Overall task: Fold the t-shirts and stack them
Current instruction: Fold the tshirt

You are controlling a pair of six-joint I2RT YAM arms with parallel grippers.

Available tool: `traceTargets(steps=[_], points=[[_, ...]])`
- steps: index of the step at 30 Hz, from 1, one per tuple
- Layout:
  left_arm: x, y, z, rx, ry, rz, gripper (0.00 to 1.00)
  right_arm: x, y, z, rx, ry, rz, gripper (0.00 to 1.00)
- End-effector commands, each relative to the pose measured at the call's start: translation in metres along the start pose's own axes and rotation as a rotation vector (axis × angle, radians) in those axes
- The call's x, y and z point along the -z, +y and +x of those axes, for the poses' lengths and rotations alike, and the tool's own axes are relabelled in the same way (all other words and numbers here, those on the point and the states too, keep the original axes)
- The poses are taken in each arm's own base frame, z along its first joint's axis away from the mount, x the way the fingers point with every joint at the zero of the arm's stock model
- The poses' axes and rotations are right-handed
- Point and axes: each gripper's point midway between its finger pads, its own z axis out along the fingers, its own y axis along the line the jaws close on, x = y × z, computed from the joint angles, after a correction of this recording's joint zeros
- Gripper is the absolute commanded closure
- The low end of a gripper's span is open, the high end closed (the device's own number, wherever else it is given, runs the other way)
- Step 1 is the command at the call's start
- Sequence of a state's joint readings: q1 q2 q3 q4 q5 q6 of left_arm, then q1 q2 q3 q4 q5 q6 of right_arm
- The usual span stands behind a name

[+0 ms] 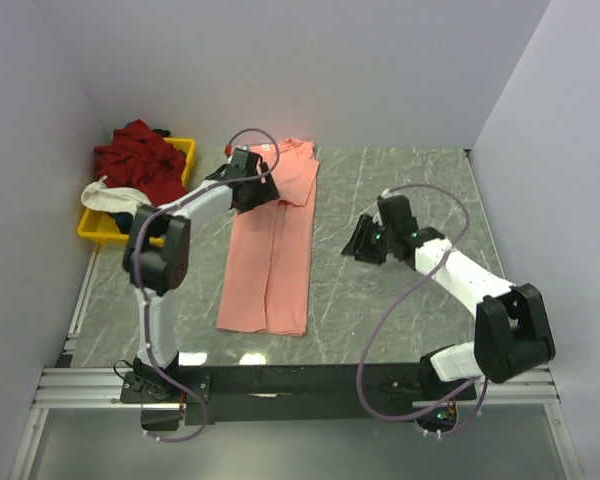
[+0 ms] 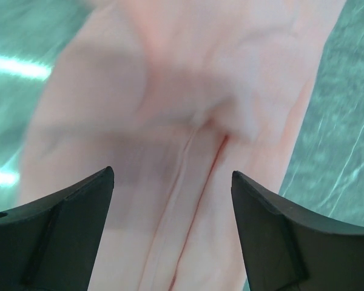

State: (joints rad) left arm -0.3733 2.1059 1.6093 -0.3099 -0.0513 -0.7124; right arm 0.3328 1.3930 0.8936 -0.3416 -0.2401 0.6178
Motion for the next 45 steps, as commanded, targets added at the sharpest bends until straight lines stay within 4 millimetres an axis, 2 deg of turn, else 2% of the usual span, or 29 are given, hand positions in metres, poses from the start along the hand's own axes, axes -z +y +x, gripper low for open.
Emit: traceTargets(steps=[1, 2, 3, 4, 6, 7, 9, 10, 12, 13, 14, 15, 17, 20, 21, 24, 30, 35, 41, 45], points=[[0.07, 0.0, -0.031, 0.061, -0.156, -0.008, 0.16, 0.007, 0.029, 0.033, 0.035, 0.021, -0.106, 0.51], [0.072, 0.025, -0.011, 0.064, -0.133, -0.07, 0.16, 0.003, 0.023, 0.051, 0.015, 0.055, -0.102, 0.51], [0.081, 0.034, -0.006, 0.087, -0.149, -0.096, 0.16, 0.004, 0.029, 0.057, 0.023, 0.054, -0.133, 0.51], [0.097, 0.05, 0.009, 0.095, -0.146, -0.111, 0.17, 0.002, 0.03, 0.079, 0.02, 0.098, -0.14, 0.52], [0.111, 0.067, 0.024, 0.141, -0.156, -0.135, 0.18, -0.001, 0.037, 0.095, 0.035, 0.12, -0.167, 0.52], [0.124, 0.085, 0.043, 0.156, -0.145, -0.152, 0.18, -0.001, 0.041, 0.113, 0.052, 0.156, -0.175, 0.52], [0.135, 0.1, 0.063, 0.206, -0.135, -0.168, 0.2, -0.004, 0.042, 0.127, 0.066, 0.185, -0.176, 0.52], [0.146, 0.117, 0.082, 0.221, -0.126, -0.195, 0.22, -0.006, 0.04, 0.137, 0.065, 0.207, -0.171, 0.52], [0.156, 0.128, 0.102, 0.262, -0.114, -0.203, 0.23, -0.007, 0.044, 0.156, 0.088, 0.25, -0.185, 0.52], [0.164, 0.142, 0.119, 0.27, -0.106, -0.229, 0.26, -0.008, 0.041, 0.164, 0.079, 0.267, -0.179, 0.53], [0.168, 0.144, 0.13, 0.273, -0.101, -0.229, 0.27, -0.007, 0.045, 0.171, 0.092, 0.279, -0.197, 0.53], [0.176, 0.143, 0.133, 0.311, -0.115, -0.214, 0.28, -0.009, 0.044, 0.178, 0.091, 0.295, -0.195, 0.53], [0.182, 0.162, 0.16, 0.312, -0.09, -0.279, 0.31, -0.009, 0.048, 0.19, 0.089, 0.324, -0.216, 0.53], [0.193, 0.178, 0.184, 0.359, -0.077, -0.328, 0.33, -0.011, 0.049, 0.205, 0.067, 0.367, -0.226, 0.53], [0.195, 0.181, 0.19, 0.391, -0.08, -0.323, 0.33, -0.011, 0.047, 0.213, 0.057, 0.387, -0.22, 0.53], [0.199, 0.183, 0.202, 0.408, -0.066, -0.322, 0.34, -0.013, 0.046, 0.219, 0.04, 0.391, -0.22, 0.53], [0.201, 0.183, 0.221, 0.411, -0.025, -0.305, 0.35, -0.016, 0.049, 0.215, -0.023, 0.357, -0.234, 0.55], [0.211, 0.189, 0.24, 0.408, 0.019, -0.337, 0.39, -0.017, 0.053, 0.221, -0.054, 0.383, -0.264, 0.59], [0.22, 0.195, 0.253, 0.417, 0.05, -0.345, 0.41, -0.018, 0.05, 0.23, -0.086, 0.408, -0.279, 0.6], [0.222, 0.19, 0.258, 0.404, 0.067, -0.326, 0.51, -0.02, 0.048, 0.232, -0.098, 0.414, -0.279, 0.64]])
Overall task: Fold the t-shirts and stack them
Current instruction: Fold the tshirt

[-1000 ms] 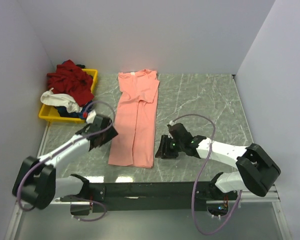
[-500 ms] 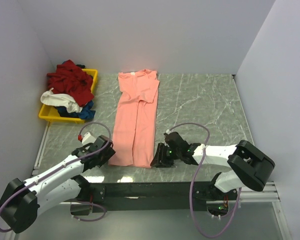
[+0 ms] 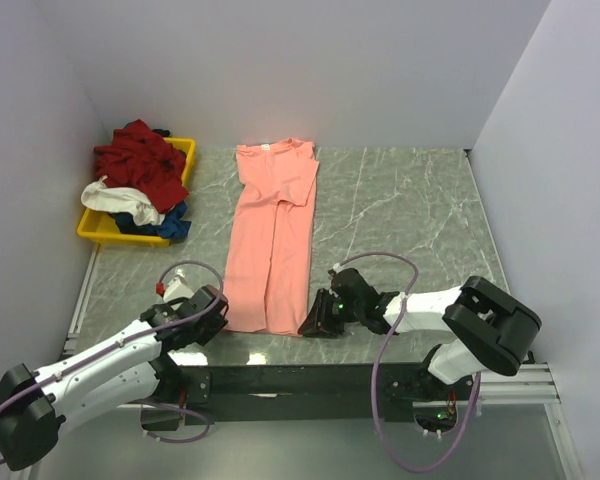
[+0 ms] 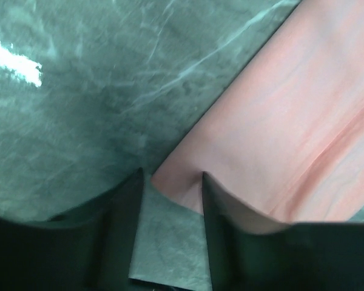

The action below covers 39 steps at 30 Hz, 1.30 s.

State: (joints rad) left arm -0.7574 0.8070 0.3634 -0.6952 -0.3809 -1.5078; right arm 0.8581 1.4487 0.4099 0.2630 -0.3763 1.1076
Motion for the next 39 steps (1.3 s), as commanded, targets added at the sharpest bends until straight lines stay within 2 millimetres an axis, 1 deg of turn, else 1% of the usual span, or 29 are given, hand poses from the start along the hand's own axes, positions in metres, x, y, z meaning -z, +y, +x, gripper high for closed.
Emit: traceTargets(steps=[1, 2, 3, 4, 5, 6, 7, 8, 9, 10, 12, 13, 14, 15, 18, 19, 20, 21, 24, 25, 27, 28, 29, 30, 32, 35, 36, 38, 39], points=[[0.0, 0.02, 0.011, -0.016, 0.036, -0.066, 0.58, -0.004, 0.001, 0.004, -0.006, 0.009, -0.018, 0.66], [0.001, 0.02, 0.014, -0.028, 0.046, -0.062, 0.62, -0.004, 0.002, 0.003, -0.007, 0.008, -0.021, 0.71], [0.001, 0.019, 0.016, -0.035, 0.05, -0.059, 0.67, -0.004, 0.003, 0.003, -0.006, 0.008, -0.026, 0.73], [0.001, 0.017, 0.017, -0.041, 0.054, -0.056, 0.74, -0.003, 0.005, 0.001, -0.002, 0.003, -0.03, 0.76], [0.001, 0.017, 0.019, -0.057, 0.058, -0.049, 0.77, -0.003, 0.006, 0.0, -0.002, 0.0, -0.029, 0.78], [0.002, 0.015, 0.021, -0.061, 0.066, -0.041, 0.8, -0.003, 0.005, 0.001, 0.0, 0.001, -0.026, 0.83], [0.002, 0.011, 0.023, -0.066, 0.076, -0.021, 0.88, -0.002, 0.006, -0.003, 0.004, -0.009, -0.026, 0.85], [0.002, 0.008, 0.026, -0.082, 0.089, -0.004, 0.91, 0.001, 0.006, -0.005, 0.004, -0.012, -0.026, 0.87], [0.003, 0.005, 0.03, -0.088, 0.111, 0.015, 0.94, 0.002, 0.004, -0.006, 0.009, -0.015, -0.024, 0.92], [0.004, 0.0, 0.033, -0.09, 0.121, 0.039, 0.99, 0.005, 0.002, -0.009, 0.005, -0.026, -0.021, 0.94], [0.007, -0.004, 0.038, -0.111, 0.141, 0.067, 0.99, 0.012, 0.0, -0.012, 0.007, -0.042, -0.018, 0.97], [0.009, -0.005, 0.04, -0.115, 0.15, 0.072, 0.99, 0.014, -0.006, -0.011, 0.015, -0.044, -0.007, 0.99], [0.011, -0.006, 0.042, -0.128, 0.156, 0.078, 0.99, 0.02, -0.006, -0.012, 0.016, -0.053, -0.007, 1.0], [0.013, -0.007, 0.044, -0.141, 0.162, 0.086, 0.99, 0.022, -0.012, -0.01, 0.022, -0.052, 0.005, 1.0], [0.02, -0.014, 0.052, -0.175, 0.196, 0.113, 0.99, 0.034, -0.017, -0.004, 0.041, -0.058, 0.017, 1.0], [0.023, -0.014, 0.056, -0.187, 0.211, 0.118, 0.99, 0.036, -0.024, -0.001, 0.05, -0.053, 0.028, 1.0], [0.027, -0.016, 0.062, -0.213, 0.227, 0.136, 0.99, 0.042, -0.025, 0.003, 0.057, -0.051, 0.03, 1.0], [0.031, -0.018, 0.065, -0.225, 0.237, 0.148, 0.99, 0.045, -0.033, 0.007, 0.06, -0.047, 0.045, 1.0], [0.044, -0.02, 0.078, -0.289, 0.28, 0.174, 0.99, 0.057, -0.044, 0.017, 0.067, -0.046, 0.064, 1.0], [0.046, -0.019, 0.081, -0.302, 0.291, 0.174, 0.99, 0.06, -0.054, 0.023, 0.064, -0.038, 0.081, 1.0], [0.055, -0.018, 0.093, -0.339, 0.325, 0.188, 0.99, 0.068, -0.064, 0.032, 0.067, -0.033, 0.092, 1.0], [0.059, -0.017, 0.098, -0.351, 0.334, 0.191, 0.99, 0.071, -0.067, 0.034, 0.064, -0.033, 0.093, 1.0], [0.064, -0.013, 0.106, -0.372, 0.355, 0.193, 0.99, 0.076, -0.069, 0.038, 0.067, -0.035, 0.09, 1.0], [0.067, -0.014, 0.109, -0.382, 0.353, 0.196, 0.99, 0.078, -0.073, 0.041, 0.065, -0.032, 0.094, 1.0], [0.074, -0.009, 0.117, -0.414, 0.363, 0.188, 0.99, 0.085, -0.073, 0.045, 0.064, -0.039, 0.086, 1.0], [0.082, -0.01, 0.123, -0.445, 0.357, 0.187, 1.0, 0.091, -0.068, 0.046, 0.072, -0.048, 0.061, 1.0], [0.085, -0.014, 0.123, -0.45, 0.352, 0.197, 1.0, 0.094, -0.062, 0.043, 0.087, -0.059, 0.05, 1.0], [0.086, -0.02, 0.117, -0.455, 0.32, 0.208, 0.99, 0.097, -0.058, 0.038, 0.105, -0.079, 0.062, 1.0], [0.091, -0.026, 0.116, -0.452, 0.315, 0.226, 1.0, 0.102, -0.047, 0.031, 0.138, -0.099, 0.053, 1.0]])
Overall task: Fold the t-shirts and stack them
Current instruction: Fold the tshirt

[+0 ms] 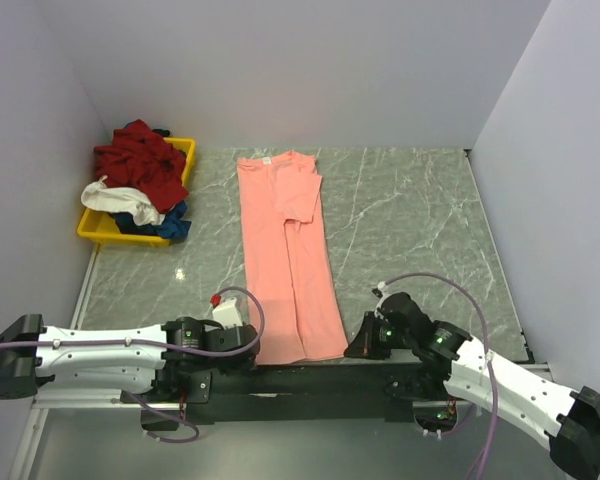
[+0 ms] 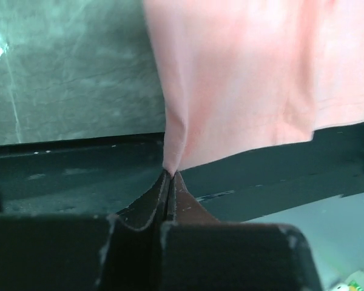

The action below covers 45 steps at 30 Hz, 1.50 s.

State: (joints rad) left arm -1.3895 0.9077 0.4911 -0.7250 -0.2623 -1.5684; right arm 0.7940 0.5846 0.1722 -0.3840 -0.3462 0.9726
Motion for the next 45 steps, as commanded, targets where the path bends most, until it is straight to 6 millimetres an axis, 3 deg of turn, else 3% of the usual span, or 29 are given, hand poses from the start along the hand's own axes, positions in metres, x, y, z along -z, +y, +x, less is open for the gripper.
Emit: traceTargets(steps=[1, 5, 6, 7, 8, 11, 13, 14, 15, 18, 19, 20, 22, 23, 25, 29, 36, 45], points=[[0.015, -0.017, -0.018, 0.028, -0.079, 0.025, 1.0, 0.013, 0.017, -0.017, 0.07, -0.045, 0.022, 1.0], [0.022, -0.036, -0.053, 0.012, -0.185, 0.065, 1.0, 0.016, 0.037, -0.04, 0.14, -0.064, 0.068, 1.0], [0.022, -0.04, -0.061, 0.008, -0.197, 0.071, 1.0, 0.02, 0.054, -0.055, 0.177, -0.102, 0.057, 1.0], [0.021, -0.039, -0.078, 0.001, -0.221, 0.057, 1.0, 0.016, 0.055, -0.06, 0.182, -0.092, 0.083, 1.0], [0.022, -0.05, -0.089, 0.008, -0.237, 0.089, 1.0, 0.015, 0.062, -0.068, 0.194, -0.099, 0.083, 1.0], [0.022, -0.059, -0.128, 0.002, -0.301, 0.081, 1.0, 0.015, 0.093, -0.109, 0.233, -0.15, 0.061, 1.0], [0.021, -0.06, -0.154, 0.003, -0.341, 0.063, 1.0, 0.007, 0.093, -0.137, 0.197, -0.157, 0.073, 1.0], [0.019, -0.065, -0.163, 0.003, -0.347, 0.053, 1.0, 0.011, 0.107, -0.157, 0.21, -0.194, 0.059, 1.0], [0.018, -0.065, -0.18, 0.027, -0.375, 0.046, 1.0, 0.003, 0.099, -0.171, 0.183, -0.191, 0.095, 1.0], [0.01, -0.071, -0.207, 0.031, -0.393, 0.022, 1.0, 0.0, 0.12, -0.21, 0.191, -0.228, 0.068, 1.0], [0.008, -0.067, -0.223, 0.051, -0.416, 0.005, 1.0, -0.011, 0.111, -0.221, 0.169, -0.216, 0.091, 1.0], [0.002, -0.069, -0.234, 0.063, -0.419, -0.015, 1.0, -0.011, 0.121, -0.236, 0.174, -0.236, 0.078, 1.0], [-0.007, -0.069, -0.26, 0.089, -0.433, -0.027, 1.0, -0.026, 0.11, -0.255, 0.139, -0.22, 0.096, 1.0], [-0.01, -0.069, -0.268, 0.102, -0.437, -0.029, 1.0, -0.027, 0.116, -0.268, 0.14, -0.233, 0.084, 1.0], [-0.017, -0.068, -0.291, 0.128, -0.448, -0.036, 1.0, -0.041, 0.104, -0.283, 0.114, -0.219, 0.1, 1.0], [-0.028, -0.065, -0.319, 0.161, -0.459, -0.044, 1.0, -0.052, 0.106, -0.321, 0.106, -0.24, 0.098, 1.0], [-0.051, -0.053, -0.349, 0.186, -0.431, -0.061, 0.99, -0.068, 0.092, -0.353, 0.056, -0.24, 0.094, 1.0], [-0.069, -0.053, -0.375, 0.184, -0.416, -0.092, 0.99, -0.079, 0.077, -0.373, 0.015, -0.235, 0.085, 1.0]])
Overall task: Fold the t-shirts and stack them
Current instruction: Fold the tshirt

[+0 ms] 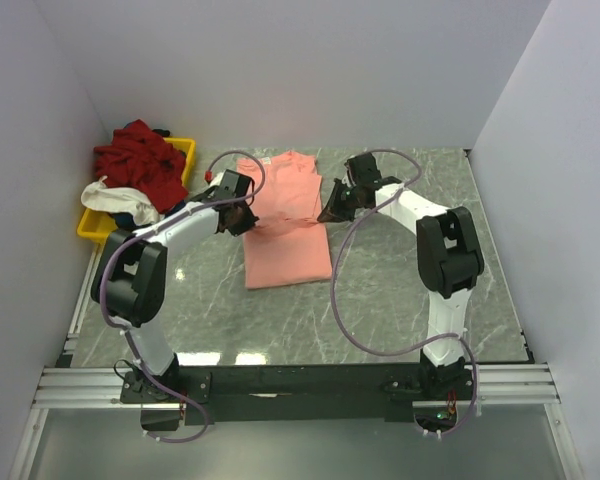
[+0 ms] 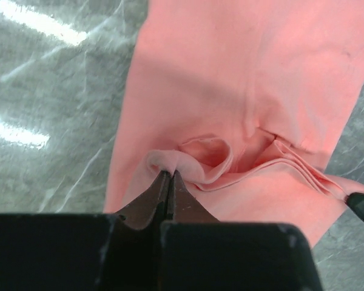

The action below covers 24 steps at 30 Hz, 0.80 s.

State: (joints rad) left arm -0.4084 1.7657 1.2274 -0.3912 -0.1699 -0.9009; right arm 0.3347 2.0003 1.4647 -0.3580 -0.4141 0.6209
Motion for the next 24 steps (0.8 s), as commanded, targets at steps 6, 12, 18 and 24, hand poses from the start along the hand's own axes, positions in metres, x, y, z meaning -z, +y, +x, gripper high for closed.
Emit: traceTargets(steps=[6, 12, 18, 24], points=[[-0.004, -0.018, -0.027, -0.001, -0.038, 0.033, 0.99, -0.009, 0.013, -0.041, 0.018, -0.043, -0.06, 1.0], [-0.009, -0.012, -0.039, 0.005, -0.049, 0.068, 0.62, -0.004, 0.006, -0.056, 0.028, -0.055, -0.035, 0.76], [0.024, -0.026, -0.05, 0.004, -0.092, 0.174, 0.43, 0.03, 0.014, -0.047, 0.075, -0.113, -0.007, 0.57], [0.039, -0.046, 0.001, -0.006, -0.031, 0.249, 0.74, 0.037, 0.021, -0.001, 0.121, -0.097, -0.001, 0.6]])
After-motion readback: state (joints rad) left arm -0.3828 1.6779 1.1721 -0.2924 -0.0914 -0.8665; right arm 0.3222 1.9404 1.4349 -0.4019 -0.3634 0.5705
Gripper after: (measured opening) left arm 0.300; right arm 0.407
